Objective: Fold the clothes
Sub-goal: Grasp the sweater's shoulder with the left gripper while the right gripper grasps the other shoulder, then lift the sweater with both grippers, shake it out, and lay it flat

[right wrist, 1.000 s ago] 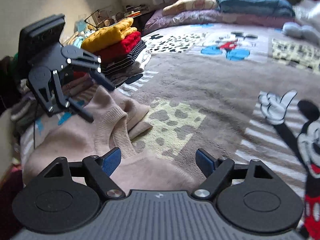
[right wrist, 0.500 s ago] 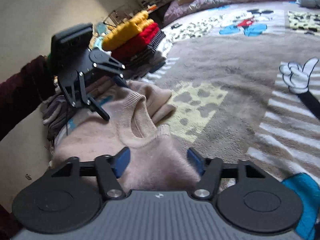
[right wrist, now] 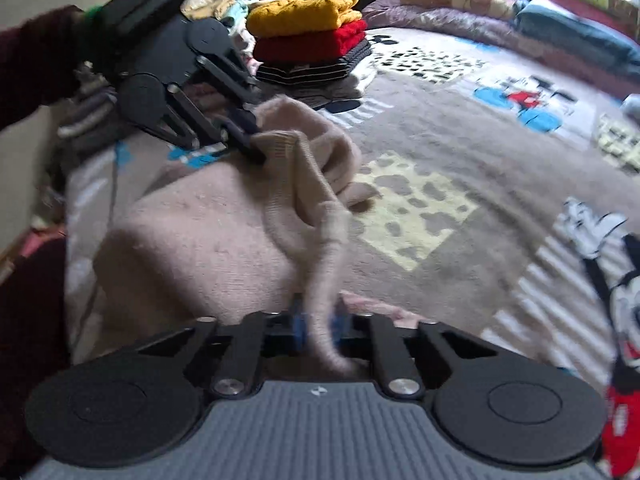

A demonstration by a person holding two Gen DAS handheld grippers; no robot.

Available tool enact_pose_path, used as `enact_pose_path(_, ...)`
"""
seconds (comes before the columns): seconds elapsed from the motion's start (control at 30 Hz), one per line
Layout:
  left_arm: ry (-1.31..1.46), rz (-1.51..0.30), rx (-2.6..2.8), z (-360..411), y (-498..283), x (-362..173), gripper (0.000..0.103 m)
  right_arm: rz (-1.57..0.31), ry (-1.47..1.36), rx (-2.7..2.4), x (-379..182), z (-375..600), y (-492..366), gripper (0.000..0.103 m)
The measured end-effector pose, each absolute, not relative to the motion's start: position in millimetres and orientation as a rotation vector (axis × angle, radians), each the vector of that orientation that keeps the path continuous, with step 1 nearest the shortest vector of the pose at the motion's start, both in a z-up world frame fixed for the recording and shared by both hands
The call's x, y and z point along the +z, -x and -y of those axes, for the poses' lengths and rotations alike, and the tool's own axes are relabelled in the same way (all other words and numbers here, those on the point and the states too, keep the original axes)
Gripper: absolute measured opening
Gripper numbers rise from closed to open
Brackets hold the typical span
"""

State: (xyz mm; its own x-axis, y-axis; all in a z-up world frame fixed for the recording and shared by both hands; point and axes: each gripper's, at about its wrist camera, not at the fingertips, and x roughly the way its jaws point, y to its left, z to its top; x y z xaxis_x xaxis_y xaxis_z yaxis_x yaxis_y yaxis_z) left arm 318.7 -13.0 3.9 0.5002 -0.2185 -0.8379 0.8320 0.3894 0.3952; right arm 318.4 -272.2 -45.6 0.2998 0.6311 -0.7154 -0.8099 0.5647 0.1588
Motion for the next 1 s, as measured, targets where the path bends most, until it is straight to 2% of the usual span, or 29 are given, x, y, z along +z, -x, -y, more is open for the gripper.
enact_pose_path(0.67,-0.891,-0.377,-0.438,-4.2,-261.9,170.1,0.005,-0.505,0.516,0.813,133.7,255.0,-271.7,0.011)
enact_pose_path(1.0,-0.838,-0.289,-0.353,-13.2,-272.7,215.3,0.005,-0.395,0.579,0.738,205.1,249.1,-289.0,0.01)
